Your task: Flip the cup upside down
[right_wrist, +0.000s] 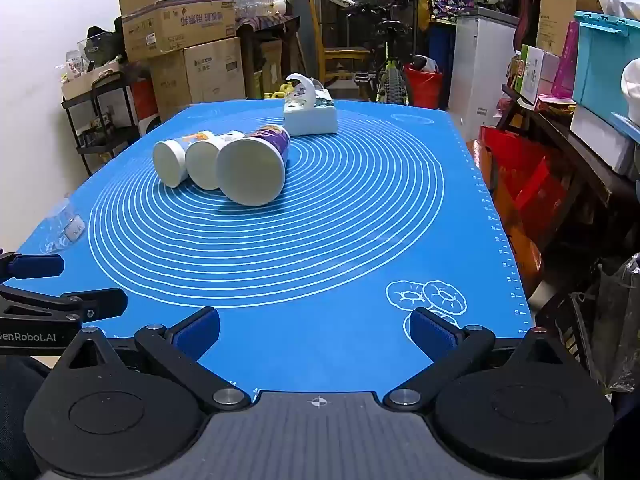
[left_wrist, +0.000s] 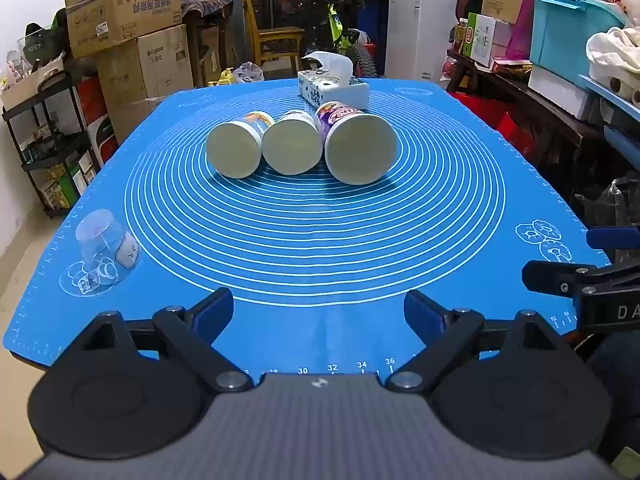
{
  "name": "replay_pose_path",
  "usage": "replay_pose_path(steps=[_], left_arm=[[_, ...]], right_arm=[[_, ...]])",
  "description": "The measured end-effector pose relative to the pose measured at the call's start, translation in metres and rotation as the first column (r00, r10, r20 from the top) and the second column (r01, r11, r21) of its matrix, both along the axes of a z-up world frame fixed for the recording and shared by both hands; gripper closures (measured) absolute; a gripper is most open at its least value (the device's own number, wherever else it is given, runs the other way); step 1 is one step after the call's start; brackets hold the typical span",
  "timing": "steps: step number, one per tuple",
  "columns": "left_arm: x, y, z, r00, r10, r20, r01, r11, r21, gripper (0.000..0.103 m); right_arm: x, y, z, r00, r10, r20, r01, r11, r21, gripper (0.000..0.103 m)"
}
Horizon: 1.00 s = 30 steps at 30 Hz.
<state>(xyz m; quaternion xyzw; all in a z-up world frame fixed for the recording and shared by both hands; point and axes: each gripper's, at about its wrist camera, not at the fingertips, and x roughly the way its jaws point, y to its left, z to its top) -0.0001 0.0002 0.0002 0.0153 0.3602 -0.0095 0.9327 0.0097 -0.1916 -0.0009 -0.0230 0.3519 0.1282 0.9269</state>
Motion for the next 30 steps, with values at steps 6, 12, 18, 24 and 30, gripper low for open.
replay_pose_path(steps=[6, 12, 18, 24, 30], left_arm=[[0.0000, -0.0002, 0.0001, 1.000, 0.004, 0.002, -0.004, 1.000, 0.011, 0.011], [0.0013, -0.0037, 0.0026, 1.000, -0.004, 0.010, 0.004, 1.000, 0.006, 0.011], [-0.0014, -0.0033, 0.0025, 1.000, -0.003, 0.020, 0.003, 1.000, 0.004, 0.011], [-0.0019, -0.0037, 0.0043, 1.000, 0.001, 0.023, -0.001, 1.000, 0.011, 0.011], [-0.0037, -0.0033, 0.0061, 1.000, 0.004, 0.025, -0.004, 1.000, 0.010, 0.011]], right_arm=[[-0.0002, -0.0001, -0.0007, 1.000, 0.002, -0.001, -0.002, 1.000, 0.002, 0.002], [0.0003, 0.0006, -0.0005, 1.000, 0.001, -0.004, -0.001, 1.000, 0.004, 0.002], [-0.0014, -0.0029, -0.0019, 1.000, 0.004, -0.002, -0.004, 1.000, 0.002, 0.002], [-0.0023, -0.0030, -0.0019, 1.000, 0.004, -0.003, -0.004, 1.000, 0.001, 0.002], [-0.0018, -0.0003, -0.0011, 1.000, 0.007, -0.004, -0.007, 1.000, 0.001, 0.002]])
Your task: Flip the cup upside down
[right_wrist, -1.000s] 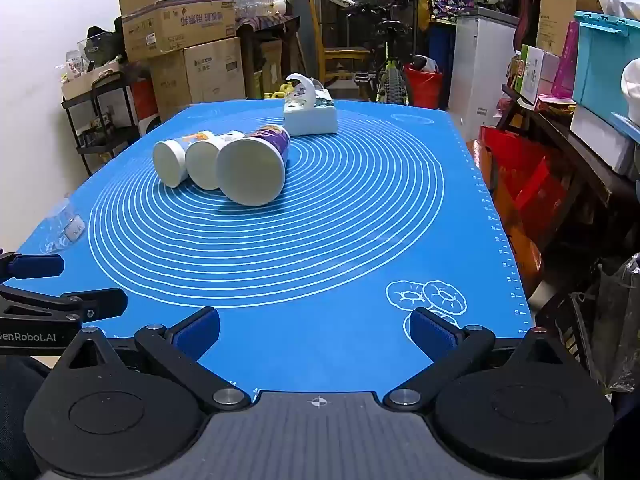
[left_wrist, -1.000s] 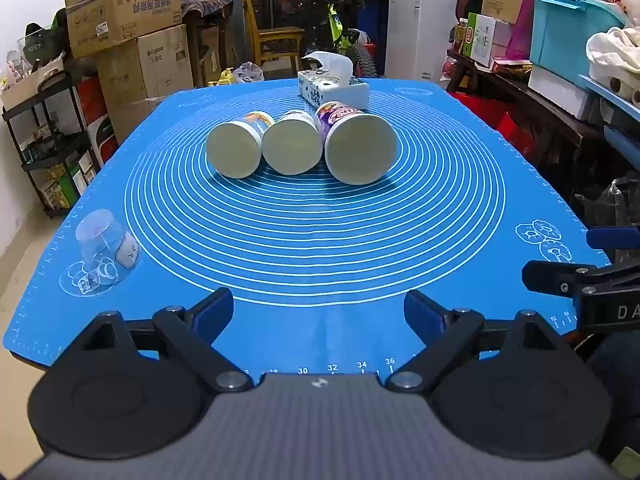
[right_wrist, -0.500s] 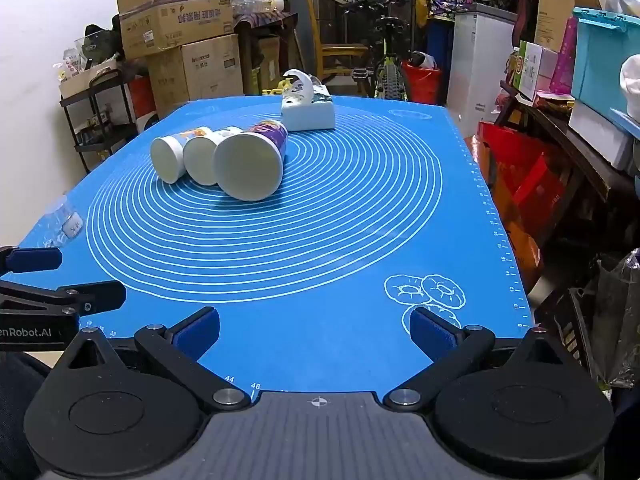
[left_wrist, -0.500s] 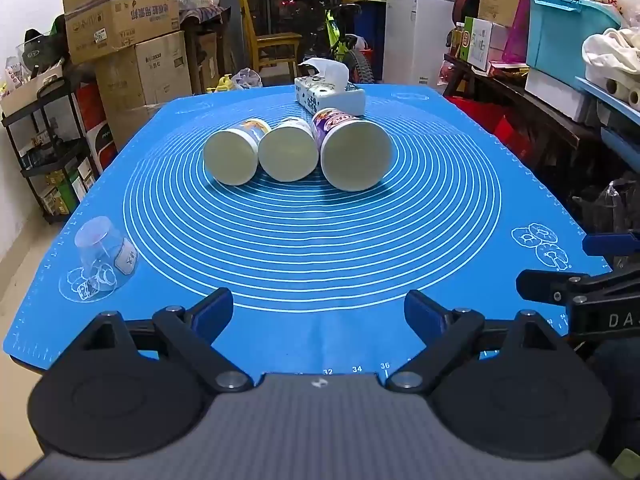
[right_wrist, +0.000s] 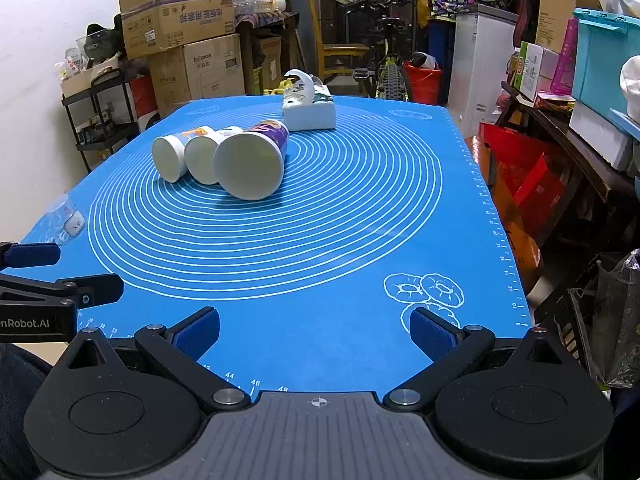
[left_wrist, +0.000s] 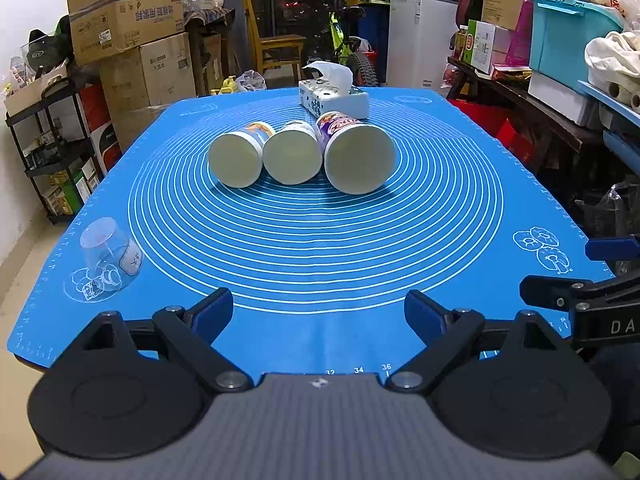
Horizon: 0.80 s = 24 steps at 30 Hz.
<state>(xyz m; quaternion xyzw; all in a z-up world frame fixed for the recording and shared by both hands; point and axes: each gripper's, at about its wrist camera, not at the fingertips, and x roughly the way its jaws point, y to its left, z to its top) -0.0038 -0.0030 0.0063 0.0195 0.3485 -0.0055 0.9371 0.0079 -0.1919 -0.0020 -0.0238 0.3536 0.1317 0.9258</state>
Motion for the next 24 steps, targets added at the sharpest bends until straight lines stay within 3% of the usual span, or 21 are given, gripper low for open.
replay_pose_path(steps=[24], left_arm=[[-0.0009, -0.0010, 0.0025, 1.000, 0.001, 0.005, -0.001, 1.000, 0.004, 0.011]], right_arm=[[0.0008, -0.0034, -0.0017, 1.000, -0.001, -0.012, 0.001, 1.000, 0.002, 0.002]])
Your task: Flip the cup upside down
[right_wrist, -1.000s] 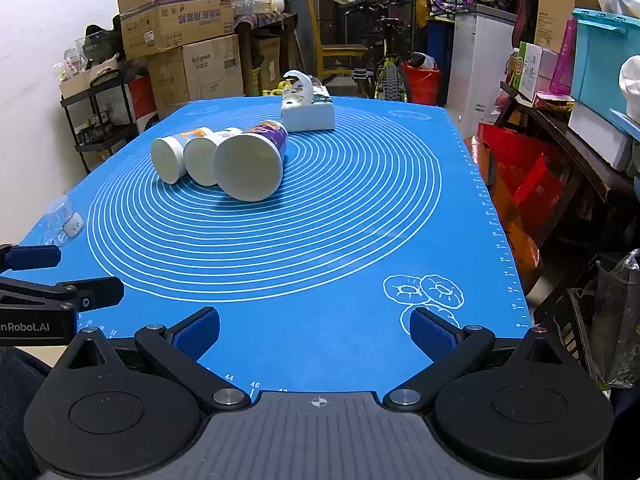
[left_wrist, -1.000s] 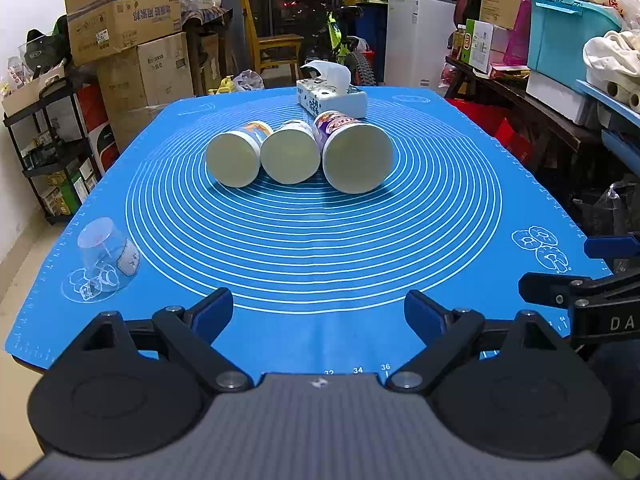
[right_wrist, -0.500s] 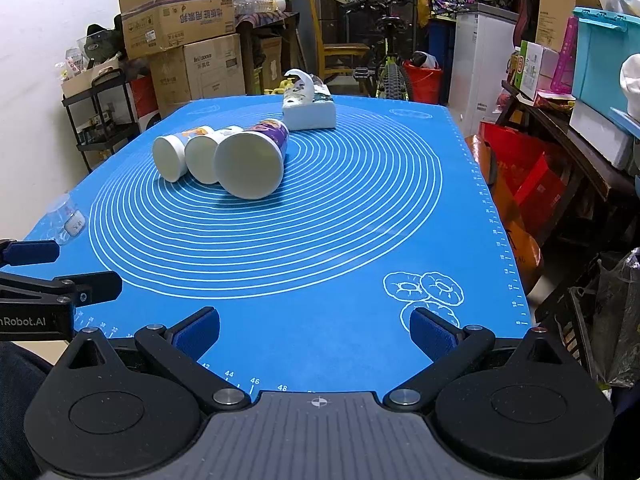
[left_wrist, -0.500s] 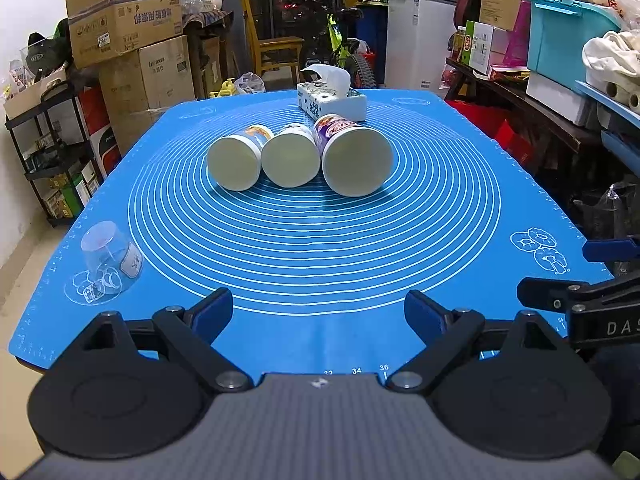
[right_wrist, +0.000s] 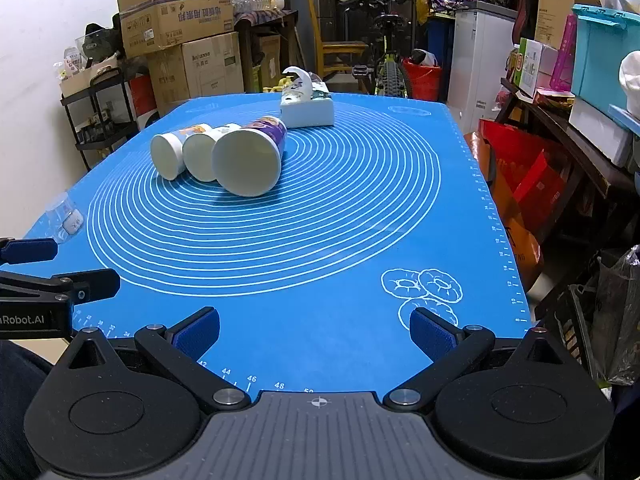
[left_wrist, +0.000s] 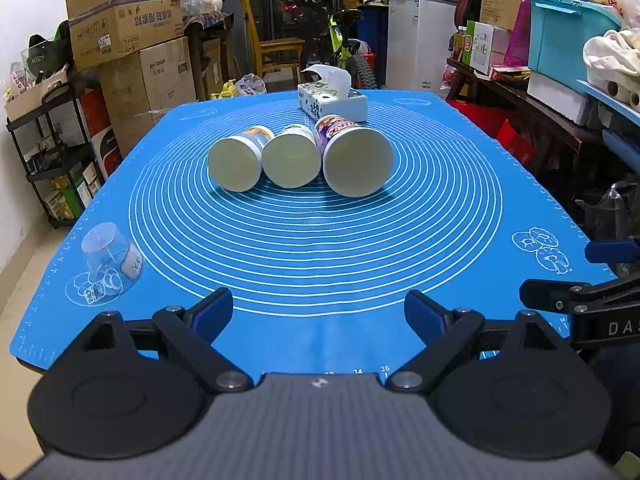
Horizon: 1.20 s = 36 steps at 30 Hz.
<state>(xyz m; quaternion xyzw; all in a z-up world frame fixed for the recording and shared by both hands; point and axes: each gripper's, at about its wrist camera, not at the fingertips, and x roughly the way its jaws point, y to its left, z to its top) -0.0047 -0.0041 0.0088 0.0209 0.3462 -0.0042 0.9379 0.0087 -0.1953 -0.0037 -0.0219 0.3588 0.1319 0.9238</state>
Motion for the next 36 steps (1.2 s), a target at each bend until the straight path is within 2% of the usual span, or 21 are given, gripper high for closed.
replay_pose_path(steps=[36], left_arm=[[-0.0001, 0.0019, -0.0008, 1.000, 0.001, -0.004, -0.001, 1.000, 0.003, 0.011]], right_arm=[[0.0010, 0.0010, -0.0031, 1.000, 0.001, -0.007, -0.001, 1.000, 0.000, 0.002]])
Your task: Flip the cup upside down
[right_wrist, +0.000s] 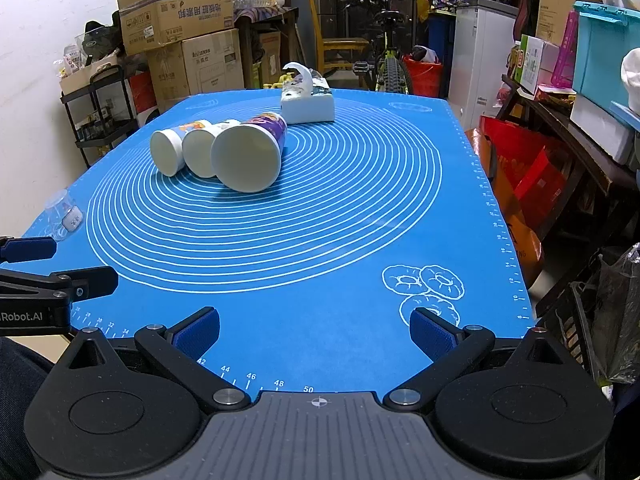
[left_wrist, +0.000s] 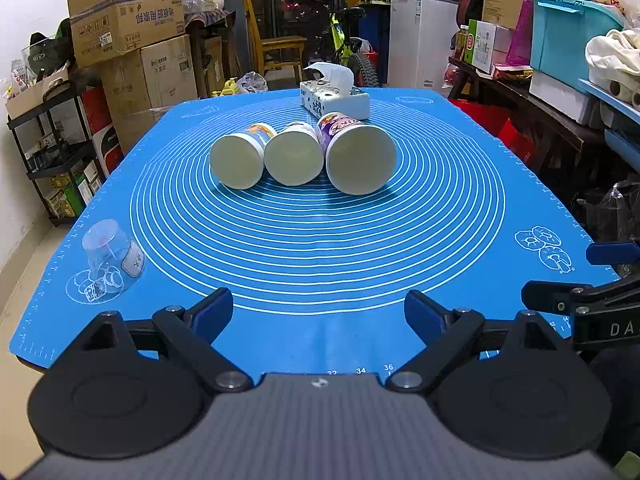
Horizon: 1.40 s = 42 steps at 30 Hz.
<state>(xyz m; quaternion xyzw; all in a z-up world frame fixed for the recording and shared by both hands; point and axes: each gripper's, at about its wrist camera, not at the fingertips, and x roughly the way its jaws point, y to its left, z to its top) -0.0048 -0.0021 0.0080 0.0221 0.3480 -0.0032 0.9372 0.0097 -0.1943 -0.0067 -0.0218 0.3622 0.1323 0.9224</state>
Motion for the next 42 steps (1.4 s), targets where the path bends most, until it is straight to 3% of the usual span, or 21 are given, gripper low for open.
replay_pose_path(steps=[12, 24, 36, 42], left_arm=[[0.005, 0.005, -0.001, 1.000, 0.005, 0.001, -0.005, 1.000, 0.000, 0.011], [0.037, 0.016, 0.017, 0.998, 0.007, 0.061, -0.010, 0.998, 0.056, 0.011], [0.127, 0.053, 0.033, 0.996, 0.042, 0.076, -0.051, 0.993, 0.108, 0.010], [0.181, 0.076, 0.034, 0.999, 0.044, 0.011, -0.045, 0.995, 0.087, 0.010]], right_arm=[[0.003, 0.002, 0.001, 1.000, 0.010, 0.005, -0.010, 1.000, 0.025, 0.002], [0.039, 0.021, 0.037, 0.994, 0.046, 0.103, -0.051, 0.998, 0.043, 0.002], [0.100, 0.031, 0.050, 0.990, 0.028, 0.141, -0.042, 0.995, 0.094, 0.002], [0.128, 0.023, 0.042, 0.993, -0.014, 0.120, 0.001, 0.995, 0.104, 0.002]])
